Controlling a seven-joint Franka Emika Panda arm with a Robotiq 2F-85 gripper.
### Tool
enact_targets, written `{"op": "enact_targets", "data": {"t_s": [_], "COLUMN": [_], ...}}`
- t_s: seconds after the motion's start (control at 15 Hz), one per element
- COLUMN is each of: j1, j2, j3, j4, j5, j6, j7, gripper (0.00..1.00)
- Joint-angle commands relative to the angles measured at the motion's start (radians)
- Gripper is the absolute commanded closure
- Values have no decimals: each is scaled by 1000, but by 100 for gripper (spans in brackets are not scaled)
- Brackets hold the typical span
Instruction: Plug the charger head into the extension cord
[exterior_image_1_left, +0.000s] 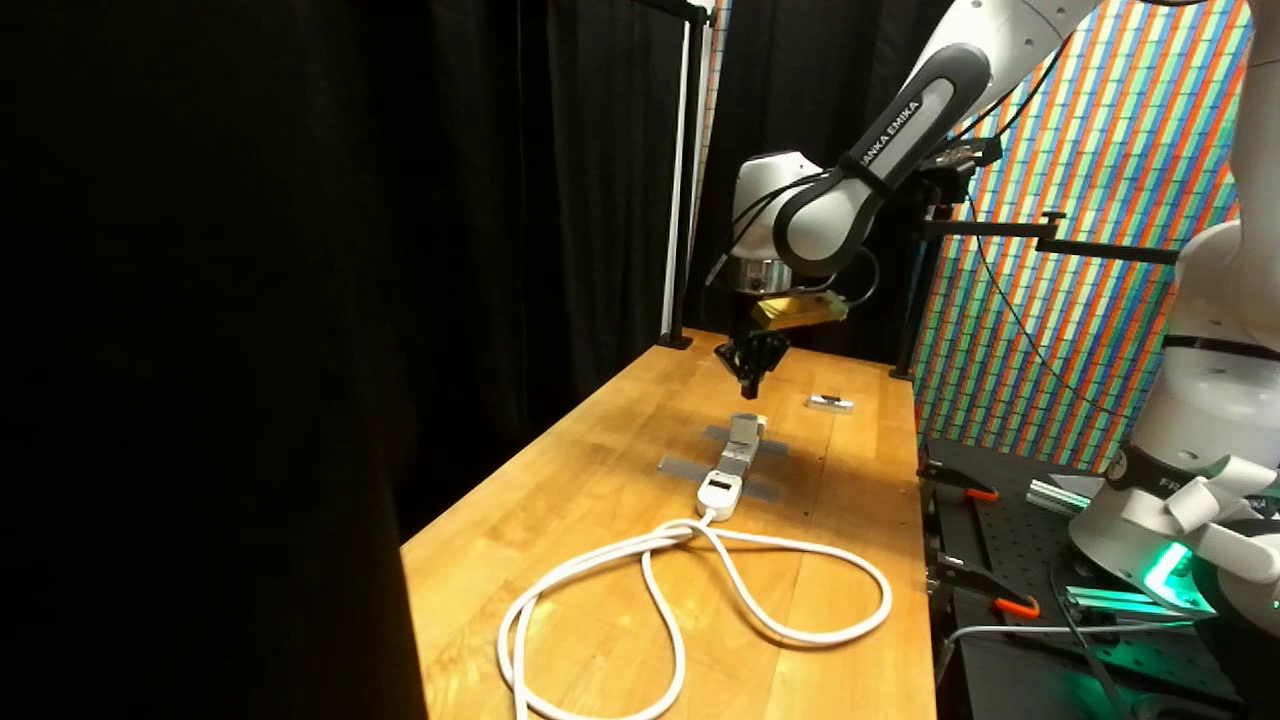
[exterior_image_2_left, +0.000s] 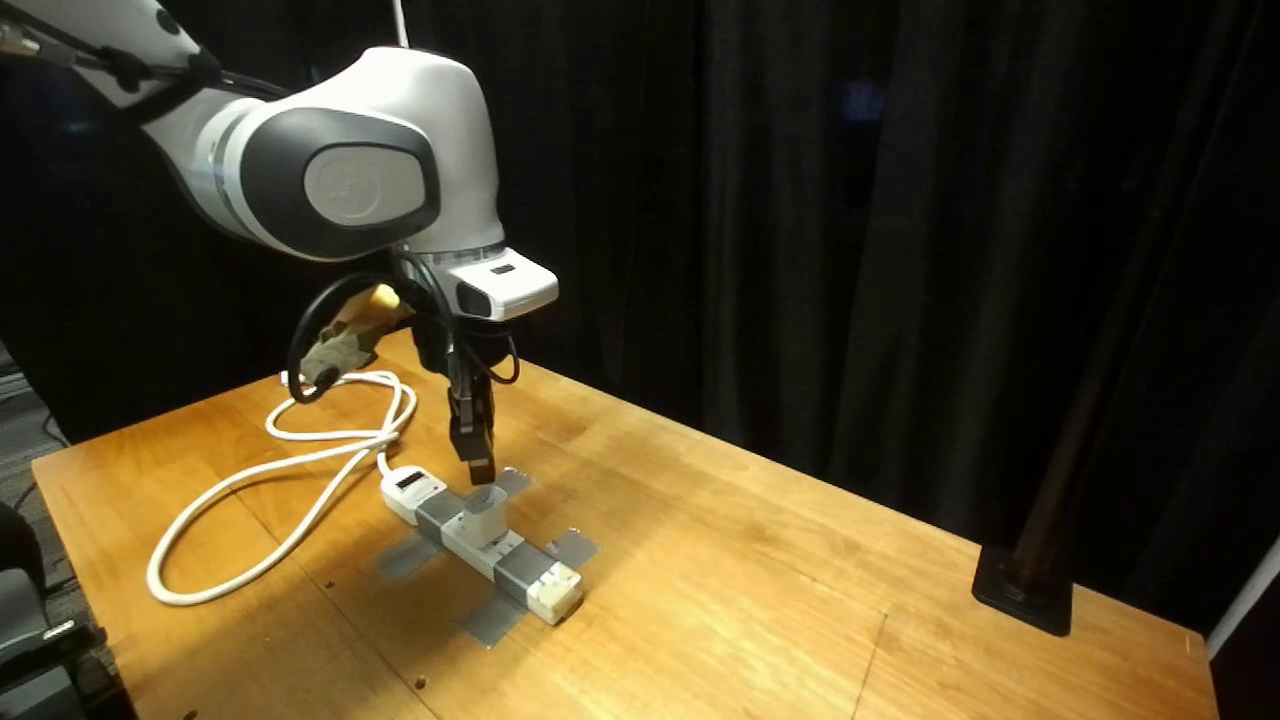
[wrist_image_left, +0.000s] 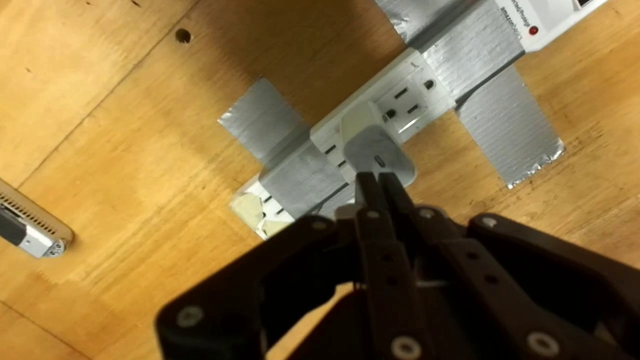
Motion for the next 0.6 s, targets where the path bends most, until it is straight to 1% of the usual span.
{"op": "enact_targets", "data": {"t_s": [0.0, 0.33, 0.53], "j1": [20, 26, 28], "j2": [25, 60, 82], "j3": [-16, -12, -16], "j4": [6, 7, 4], "j5": [5, 34, 50], "j6": [47, 67, 81], "j7": [21, 15, 15], "gripper": [94, 92, 93]}}
